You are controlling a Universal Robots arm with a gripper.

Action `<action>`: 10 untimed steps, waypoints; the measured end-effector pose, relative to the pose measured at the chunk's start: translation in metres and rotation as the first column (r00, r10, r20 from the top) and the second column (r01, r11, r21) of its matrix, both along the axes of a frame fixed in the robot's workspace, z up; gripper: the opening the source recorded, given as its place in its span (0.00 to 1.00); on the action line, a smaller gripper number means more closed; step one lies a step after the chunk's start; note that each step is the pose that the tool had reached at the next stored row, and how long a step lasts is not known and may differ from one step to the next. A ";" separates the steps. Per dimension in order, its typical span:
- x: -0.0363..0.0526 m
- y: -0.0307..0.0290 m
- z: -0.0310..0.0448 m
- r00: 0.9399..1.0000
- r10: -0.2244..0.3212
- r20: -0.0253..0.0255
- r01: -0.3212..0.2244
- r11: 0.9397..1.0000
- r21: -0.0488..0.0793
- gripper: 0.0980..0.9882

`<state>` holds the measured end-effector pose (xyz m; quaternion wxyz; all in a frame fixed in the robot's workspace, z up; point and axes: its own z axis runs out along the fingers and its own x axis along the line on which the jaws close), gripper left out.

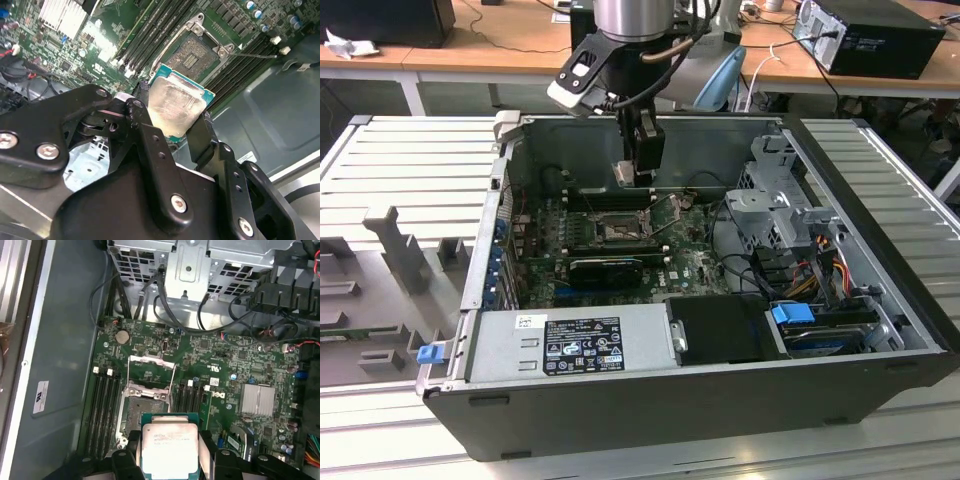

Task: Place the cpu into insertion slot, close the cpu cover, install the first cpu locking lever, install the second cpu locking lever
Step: 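Place the cpu into insertion slot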

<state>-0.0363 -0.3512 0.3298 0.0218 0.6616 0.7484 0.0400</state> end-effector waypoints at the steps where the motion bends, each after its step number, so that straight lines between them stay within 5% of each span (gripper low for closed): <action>1: 0.0000 0.0000 -0.0004 1.000 -0.016 0.000 0.016 1.000 0.000 0.50; 10: 0.0000 0.0000 -0.0073 1.000 -0.021 -0.001 0.021 1.000 0.000 0.50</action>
